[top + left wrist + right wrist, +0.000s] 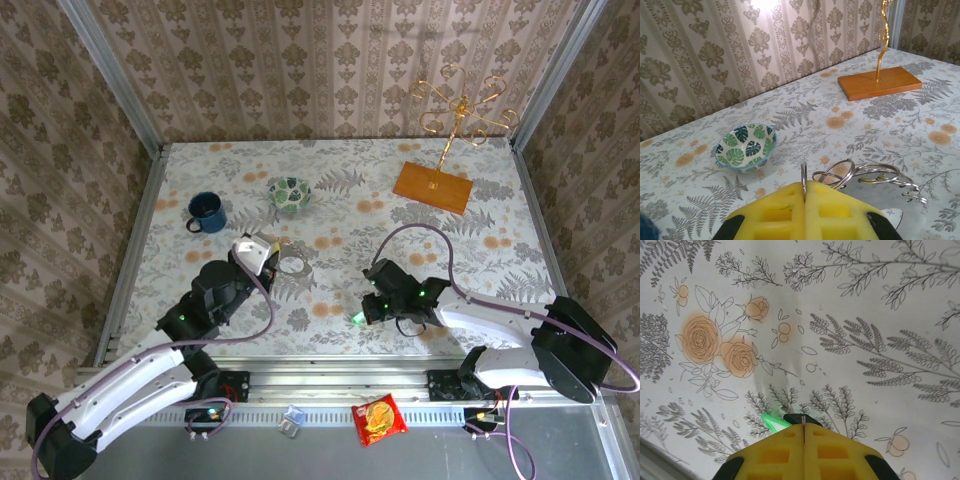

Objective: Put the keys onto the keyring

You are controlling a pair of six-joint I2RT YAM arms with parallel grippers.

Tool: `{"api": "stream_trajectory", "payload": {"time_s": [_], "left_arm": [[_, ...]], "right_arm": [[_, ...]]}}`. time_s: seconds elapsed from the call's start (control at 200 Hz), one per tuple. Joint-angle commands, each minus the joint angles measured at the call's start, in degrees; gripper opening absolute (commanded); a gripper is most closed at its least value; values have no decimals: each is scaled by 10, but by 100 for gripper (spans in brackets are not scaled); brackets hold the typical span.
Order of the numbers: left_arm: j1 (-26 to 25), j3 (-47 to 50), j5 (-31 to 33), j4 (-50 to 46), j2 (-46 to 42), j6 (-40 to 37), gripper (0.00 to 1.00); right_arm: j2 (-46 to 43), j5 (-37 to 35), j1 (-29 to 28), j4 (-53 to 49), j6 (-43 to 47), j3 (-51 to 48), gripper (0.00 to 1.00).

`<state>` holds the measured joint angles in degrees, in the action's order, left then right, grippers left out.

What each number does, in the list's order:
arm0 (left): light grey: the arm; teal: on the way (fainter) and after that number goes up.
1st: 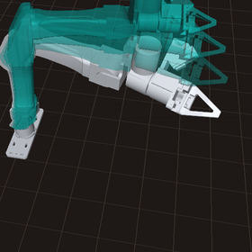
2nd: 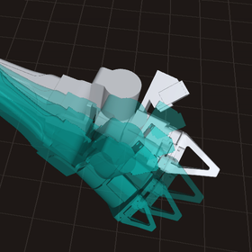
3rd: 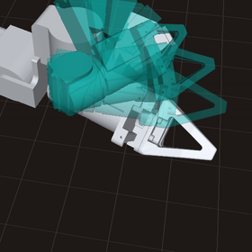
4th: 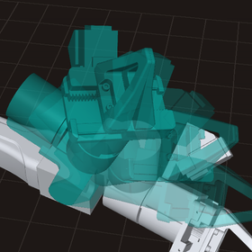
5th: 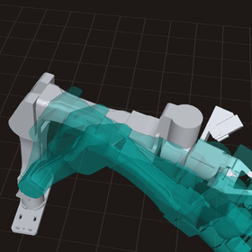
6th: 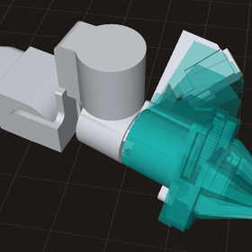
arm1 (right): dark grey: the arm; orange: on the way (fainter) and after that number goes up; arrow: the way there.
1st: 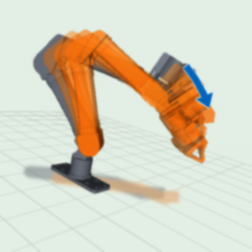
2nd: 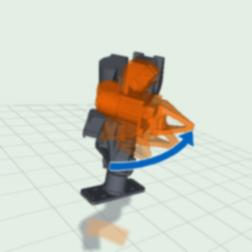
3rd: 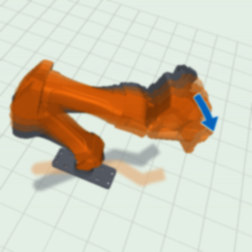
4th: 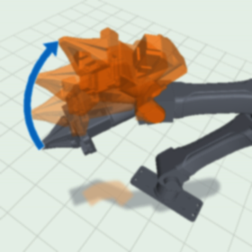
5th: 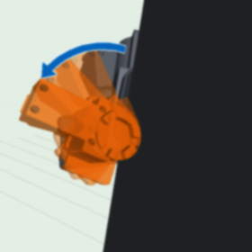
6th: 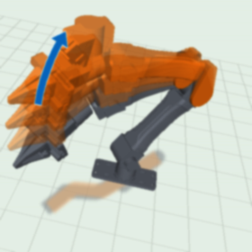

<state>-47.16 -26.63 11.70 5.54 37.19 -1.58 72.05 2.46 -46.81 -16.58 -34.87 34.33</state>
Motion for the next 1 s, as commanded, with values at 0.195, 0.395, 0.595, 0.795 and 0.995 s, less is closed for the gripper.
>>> {"api": "stream_trajectory", "payload": {"time_s": [0.195,0.395,0.595,0.795,0.995], "left_arm": [[0,-8,-77,35,23,-4,0],[-2,-7,-174,56,48,-16,0],[-3,-4,-187,66,57,-21,0],[-4,-4,-188,64,60,-24,0],[-4,-4,-189,61,61,-23,0]], "right_arm": [[32,47,44,-30,-45,-4,0],[56,57,57,-44,-35,1,0],[67,59,64,-56,-24,7,3],[73,61,68,-60,-17,14,15],[74,59,70,-64,-12,20,15]]}}
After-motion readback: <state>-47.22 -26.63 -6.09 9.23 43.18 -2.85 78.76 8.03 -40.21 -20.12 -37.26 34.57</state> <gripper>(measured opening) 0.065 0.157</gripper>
